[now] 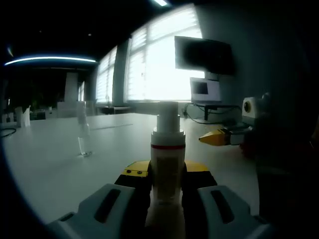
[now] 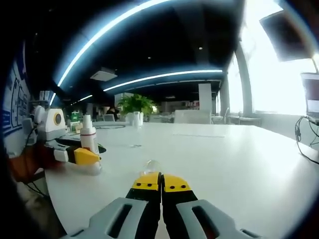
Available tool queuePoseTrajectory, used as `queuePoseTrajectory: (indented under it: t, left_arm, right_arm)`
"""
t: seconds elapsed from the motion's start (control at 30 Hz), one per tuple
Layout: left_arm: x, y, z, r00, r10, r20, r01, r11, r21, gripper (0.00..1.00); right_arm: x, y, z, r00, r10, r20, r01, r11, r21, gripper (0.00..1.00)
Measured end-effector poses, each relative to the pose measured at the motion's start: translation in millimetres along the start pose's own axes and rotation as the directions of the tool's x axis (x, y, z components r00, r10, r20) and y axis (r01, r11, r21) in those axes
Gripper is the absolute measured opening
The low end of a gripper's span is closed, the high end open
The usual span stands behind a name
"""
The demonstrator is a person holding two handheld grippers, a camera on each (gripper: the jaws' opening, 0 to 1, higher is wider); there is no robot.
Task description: Clamp pump bottle remove cover press pump head put on cover
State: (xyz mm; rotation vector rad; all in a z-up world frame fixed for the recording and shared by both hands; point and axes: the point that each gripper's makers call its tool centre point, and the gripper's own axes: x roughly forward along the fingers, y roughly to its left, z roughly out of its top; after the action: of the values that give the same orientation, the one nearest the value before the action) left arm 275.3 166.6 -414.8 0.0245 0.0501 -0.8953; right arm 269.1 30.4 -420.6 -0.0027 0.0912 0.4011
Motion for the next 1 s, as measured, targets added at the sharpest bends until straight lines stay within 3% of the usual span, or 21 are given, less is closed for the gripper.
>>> queuePoseTrajectory:
  t: [0.5, 0.67, 1.0]
  left_arm:
    - [0, 1.9, -0.6, 1.000, 0.001, -0.001, -0.001, 1.000, -0.002, 0.14]
    - [0, 1.4, -0.8, 1.000, 0.002, -0.001, -0.002, 1.000, -0.002, 0.14]
    - [0, 1.7, -1.0, 1.000, 0.005, -0.001, -0.005, 1.000, 0.000, 0.14]
  right_arm:
    - [1, 2, 3.9, 1.000, 0.005, -0.014, -0.005, 1.000, -0.023, 0.00]
    - [-1, 2, 17.4, 1.000, 0.021, 0.007, -0.021, 1.000, 0.003, 0.00]
    - [-4, 2, 40.9, 1.000, 0.008, -0.007, -0.008, 0.999, -0.053, 0.00]
